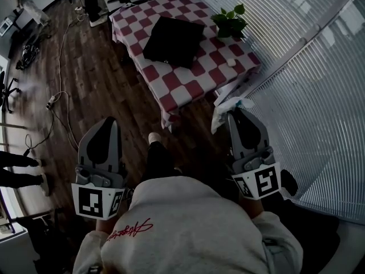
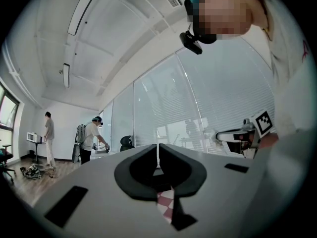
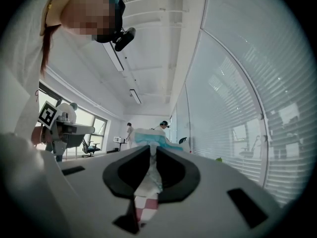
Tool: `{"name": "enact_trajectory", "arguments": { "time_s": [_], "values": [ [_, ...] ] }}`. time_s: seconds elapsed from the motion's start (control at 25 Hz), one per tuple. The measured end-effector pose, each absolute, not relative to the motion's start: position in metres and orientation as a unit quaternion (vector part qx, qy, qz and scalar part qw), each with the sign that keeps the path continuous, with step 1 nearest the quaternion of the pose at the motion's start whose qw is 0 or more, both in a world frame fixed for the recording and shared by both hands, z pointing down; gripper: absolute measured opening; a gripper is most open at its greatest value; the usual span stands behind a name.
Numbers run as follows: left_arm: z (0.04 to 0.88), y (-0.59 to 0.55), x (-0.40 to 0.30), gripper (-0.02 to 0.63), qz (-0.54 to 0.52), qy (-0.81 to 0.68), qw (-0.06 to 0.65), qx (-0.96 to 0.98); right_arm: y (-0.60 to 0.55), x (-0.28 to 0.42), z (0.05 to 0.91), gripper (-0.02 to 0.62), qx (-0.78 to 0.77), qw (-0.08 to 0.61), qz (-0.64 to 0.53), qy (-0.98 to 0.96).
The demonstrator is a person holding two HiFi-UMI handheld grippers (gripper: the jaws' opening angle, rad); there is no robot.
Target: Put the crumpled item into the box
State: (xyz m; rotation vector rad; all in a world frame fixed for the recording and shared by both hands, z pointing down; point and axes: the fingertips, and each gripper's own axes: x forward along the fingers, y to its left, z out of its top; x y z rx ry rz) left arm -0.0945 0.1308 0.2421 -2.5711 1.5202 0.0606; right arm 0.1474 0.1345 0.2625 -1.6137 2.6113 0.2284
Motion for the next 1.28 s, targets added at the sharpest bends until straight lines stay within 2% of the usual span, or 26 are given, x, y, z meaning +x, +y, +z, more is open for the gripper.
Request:
{"name": "enact_trajectory", "arguments": {
  "time_s": [1.28],
  "values": [
    [0.252,-0.041,-0.119,0.026,0.027,0.475,0.07,-0.877,-0.018,0.114,0.268,0.048,-0.547,0.023,0.082,0.833]
  ]
}}
